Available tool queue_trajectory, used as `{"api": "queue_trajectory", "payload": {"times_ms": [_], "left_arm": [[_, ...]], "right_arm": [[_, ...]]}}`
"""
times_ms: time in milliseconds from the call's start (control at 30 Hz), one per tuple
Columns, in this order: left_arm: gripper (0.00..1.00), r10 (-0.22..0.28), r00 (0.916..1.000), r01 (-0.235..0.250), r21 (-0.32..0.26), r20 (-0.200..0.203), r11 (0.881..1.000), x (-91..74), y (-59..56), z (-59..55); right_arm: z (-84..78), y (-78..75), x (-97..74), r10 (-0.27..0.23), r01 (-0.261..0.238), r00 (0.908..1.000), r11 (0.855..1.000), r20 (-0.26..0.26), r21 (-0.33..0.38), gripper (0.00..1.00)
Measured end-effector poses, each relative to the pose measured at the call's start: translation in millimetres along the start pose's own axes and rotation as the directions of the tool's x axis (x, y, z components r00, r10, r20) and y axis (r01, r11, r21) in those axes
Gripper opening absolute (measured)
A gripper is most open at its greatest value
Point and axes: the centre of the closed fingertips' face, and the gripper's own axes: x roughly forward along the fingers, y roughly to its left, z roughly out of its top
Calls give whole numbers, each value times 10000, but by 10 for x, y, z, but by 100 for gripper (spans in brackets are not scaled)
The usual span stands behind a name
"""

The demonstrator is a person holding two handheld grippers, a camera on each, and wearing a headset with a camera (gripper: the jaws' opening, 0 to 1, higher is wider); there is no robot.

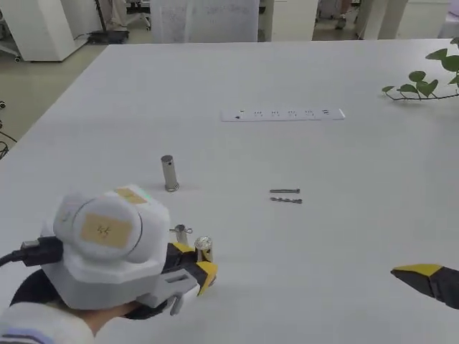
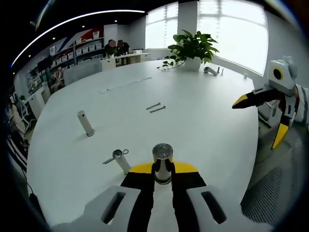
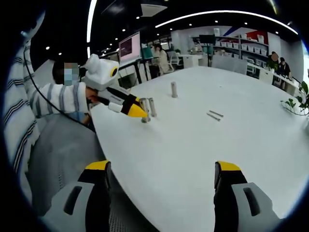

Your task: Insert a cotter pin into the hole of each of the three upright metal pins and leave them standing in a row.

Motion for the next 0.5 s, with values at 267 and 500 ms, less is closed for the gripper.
{"api": "queue_trajectory", "payload": {"times_ms": [267, 500], "left_arm": [[11, 234, 9997, -230, -267, 115, 9994, 117, -24, 19], [11, 311, 9995, -310, -260, 13, 9992, 226, -96, -15]], "right_arm": [[-22, -13, -17, -59, 59, 10000, 10000, -13, 26, 89], [-25, -14, -23, -74, 73, 9999, 9999, 71, 141, 89]]}}
